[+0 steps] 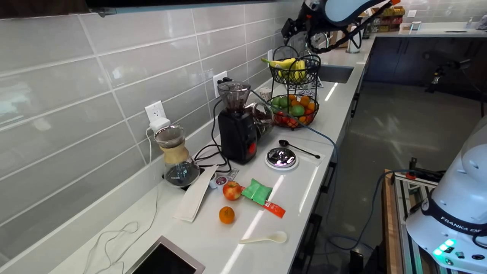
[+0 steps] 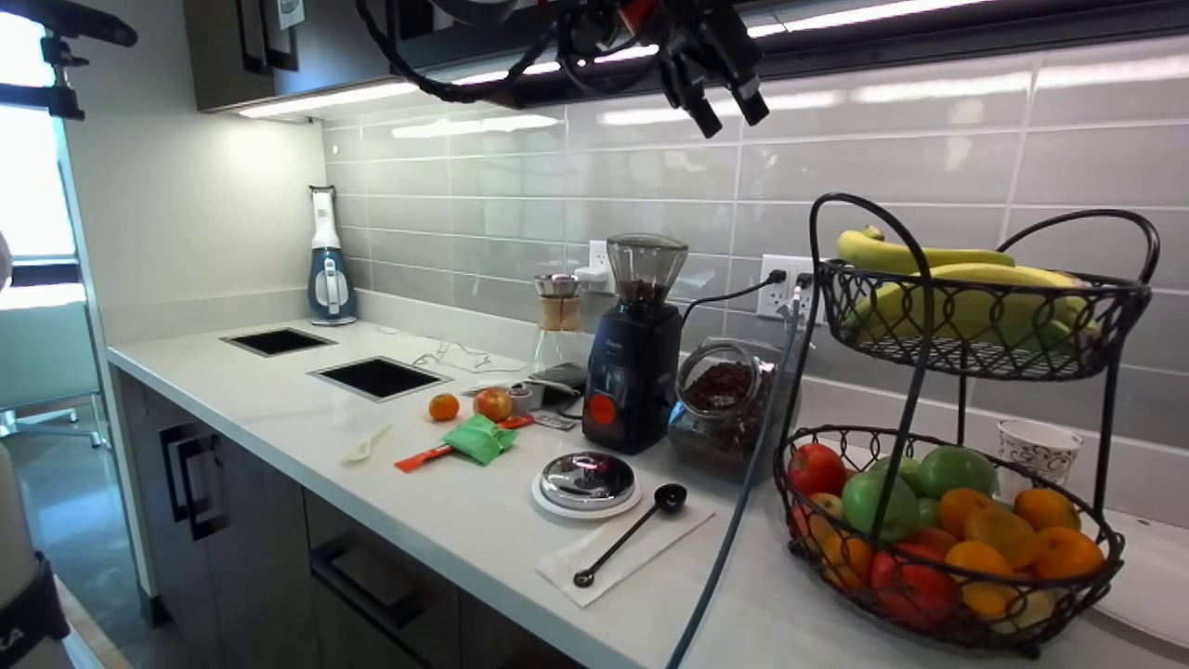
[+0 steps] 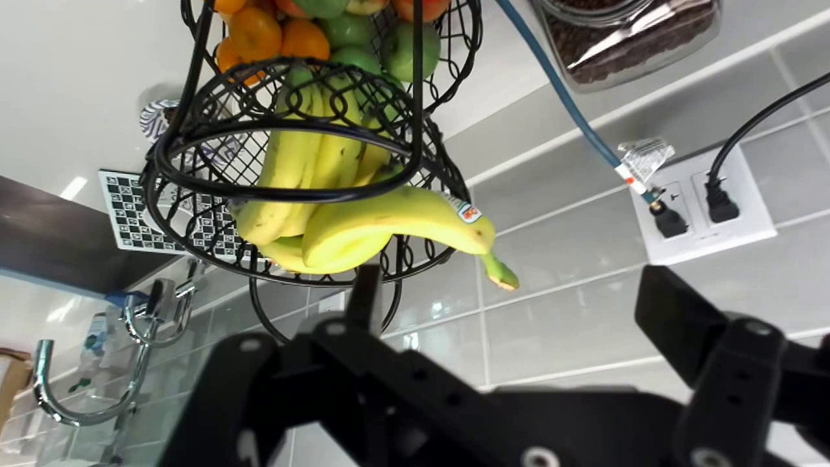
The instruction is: Pick up a banana and place it on the kitchen counter
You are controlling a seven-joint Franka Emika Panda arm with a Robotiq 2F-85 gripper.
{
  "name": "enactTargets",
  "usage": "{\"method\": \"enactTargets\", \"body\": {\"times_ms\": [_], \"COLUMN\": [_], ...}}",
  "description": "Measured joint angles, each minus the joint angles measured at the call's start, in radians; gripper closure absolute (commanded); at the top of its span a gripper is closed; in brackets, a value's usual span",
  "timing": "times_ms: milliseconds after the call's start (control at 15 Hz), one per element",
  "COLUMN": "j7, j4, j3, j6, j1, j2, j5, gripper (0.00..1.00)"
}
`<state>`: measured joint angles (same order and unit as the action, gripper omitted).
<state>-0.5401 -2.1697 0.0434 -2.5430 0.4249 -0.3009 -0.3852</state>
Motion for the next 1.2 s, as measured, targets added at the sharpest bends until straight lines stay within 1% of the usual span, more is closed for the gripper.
{"method": "enactTargets", "body": {"times_ms": [133,333,400,467,600,667,733,800,933,1000,1067,1200], "j7": [-0.033,-0.039,-0.056,-0.112,-0.262,-0.32,-0.356,-0.364,-0.349,-0.322,-0.286,-0.183], "j4": [0.028,0.039,0.04,0.042,0.05,0.055,0.062,0.068,0.08,0.084,0.09,0.102], "j3": [-0.008,-0.008,-0.007,-0.009,-0.023,-0.018,-0.005,0.014,0.062,0.089,0.113,0.151], "j6": [-0.006,-0.006,-0.008,-0.012,-0.023,-0.026,-0.034,-0.053,-0.109,-0.141,-0.169,-0.207], "j1": [0.013,0.011,0.011,0.02,0.061,0.071,0.072,0.067,0.048,0.034,0.02,-0.007], "j2": [0.035,0.038,0.038,0.039,0.053,0.066,0.084,0.106,0.151,0.174,0.196,0.233], "j5": [-0.012,-0.013,-0.038,-0.094,-0.227,-0.287,-0.333,-0.35,-0.344,-0.321,-0.282,-0.164], "gripper": [0.0,0.0,0.0,0.0,0.0,0.0,0.0,0.0,0.0,0.0,0.0,0.0]}}
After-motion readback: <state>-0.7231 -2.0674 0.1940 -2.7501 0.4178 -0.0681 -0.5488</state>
